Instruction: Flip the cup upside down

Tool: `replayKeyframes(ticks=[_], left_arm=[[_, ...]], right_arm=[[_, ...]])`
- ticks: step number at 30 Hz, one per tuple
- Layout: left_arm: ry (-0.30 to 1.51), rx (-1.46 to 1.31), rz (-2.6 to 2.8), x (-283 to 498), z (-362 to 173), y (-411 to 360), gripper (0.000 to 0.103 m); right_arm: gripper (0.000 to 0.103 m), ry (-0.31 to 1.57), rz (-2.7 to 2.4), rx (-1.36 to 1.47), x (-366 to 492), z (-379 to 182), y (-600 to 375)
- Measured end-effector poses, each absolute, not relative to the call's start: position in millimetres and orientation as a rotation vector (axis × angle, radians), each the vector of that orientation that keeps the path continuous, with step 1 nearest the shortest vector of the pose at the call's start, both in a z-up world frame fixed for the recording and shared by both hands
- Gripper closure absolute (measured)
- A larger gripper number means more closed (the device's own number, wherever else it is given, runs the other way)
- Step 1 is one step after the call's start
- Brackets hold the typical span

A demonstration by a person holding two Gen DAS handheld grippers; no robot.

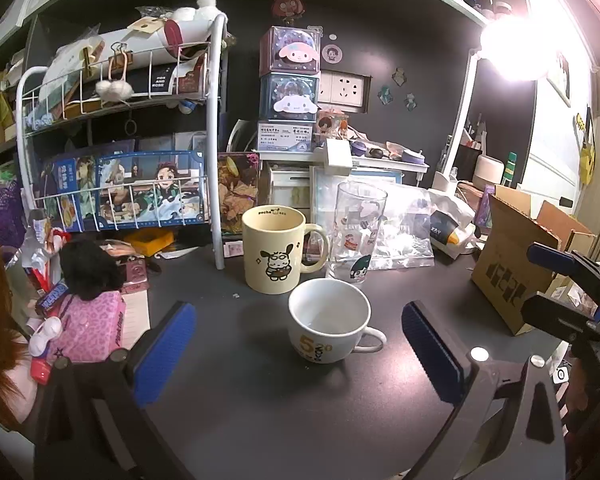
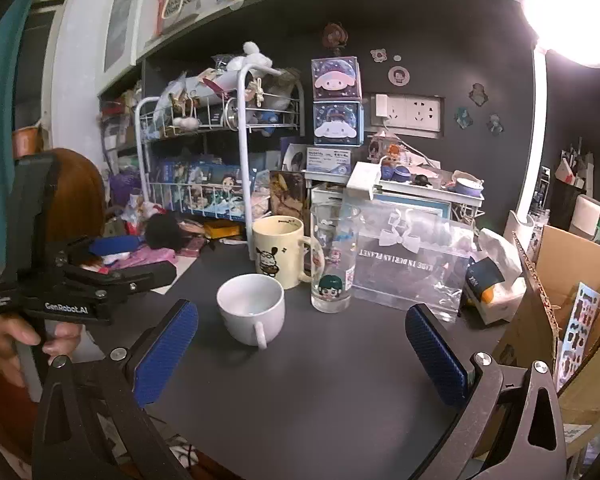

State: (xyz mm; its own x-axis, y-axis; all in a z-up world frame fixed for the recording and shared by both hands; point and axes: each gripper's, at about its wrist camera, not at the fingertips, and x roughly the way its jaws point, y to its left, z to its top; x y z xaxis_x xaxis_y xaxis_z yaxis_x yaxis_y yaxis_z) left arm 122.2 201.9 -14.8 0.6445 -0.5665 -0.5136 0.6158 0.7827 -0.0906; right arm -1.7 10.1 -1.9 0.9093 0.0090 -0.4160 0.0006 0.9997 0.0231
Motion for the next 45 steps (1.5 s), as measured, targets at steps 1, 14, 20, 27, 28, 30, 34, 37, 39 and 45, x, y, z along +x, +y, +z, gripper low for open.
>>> replayKeyframes(ticks=[1, 14, 20, 27, 28, 30, 34, 37, 39, 45], left_arm=[[0.55, 0.095, -0.674, 123, -15, 201, 0.001], [0.543, 0.095, -0.68, 119, -10, 206, 0.001], [0.542, 0.091, -0.677, 120, -12, 208, 0.001], [0.545, 0.093, -0.68, 120, -10, 204, 0.001], [0.546, 0.092, -0.68, 120, -10, 204, 0.001], [0.545, 0.093, -0.68, 120, -11, 204, 0.001], [0.545, 0.093, -0.681, 121, -12, 204, 0.001], [0.551, 0.097, -0.682, 124, -12, 201, 0.001], [0.552, 0.101, -0.687, 126, -13, 200, 0.001], [0.549, 0.098, -0.702, 134, -14, 199, 0.001]], right_arm=[[0.0, 0.429, 0.006, 0.025, -1, -2, 10], [0.0, 0.417, -0.002, 0.014, -2, -1, 9], [0.0, 0.404, 0.009, -0.049, -5, -2, 23], [0.0, 0.397, 0.013, -0.015, -5, -2, 16], [0.0, 0.39, 0.012, -0.01, -6, -2, 15], [0.0, 0.385, 0.021, 0.0, -7, 0, 16], [0.0, 0.405, 0.034, 0.01, -5, -3, 14], [0.0, 0.405, 0.035, 0.024, -3, -4, 12], [0.0, 0.4, 0.051, 0.045, -2, -4, 9], [0.0, 0.397, 0.033, 0.006, 1, -2, 9]])
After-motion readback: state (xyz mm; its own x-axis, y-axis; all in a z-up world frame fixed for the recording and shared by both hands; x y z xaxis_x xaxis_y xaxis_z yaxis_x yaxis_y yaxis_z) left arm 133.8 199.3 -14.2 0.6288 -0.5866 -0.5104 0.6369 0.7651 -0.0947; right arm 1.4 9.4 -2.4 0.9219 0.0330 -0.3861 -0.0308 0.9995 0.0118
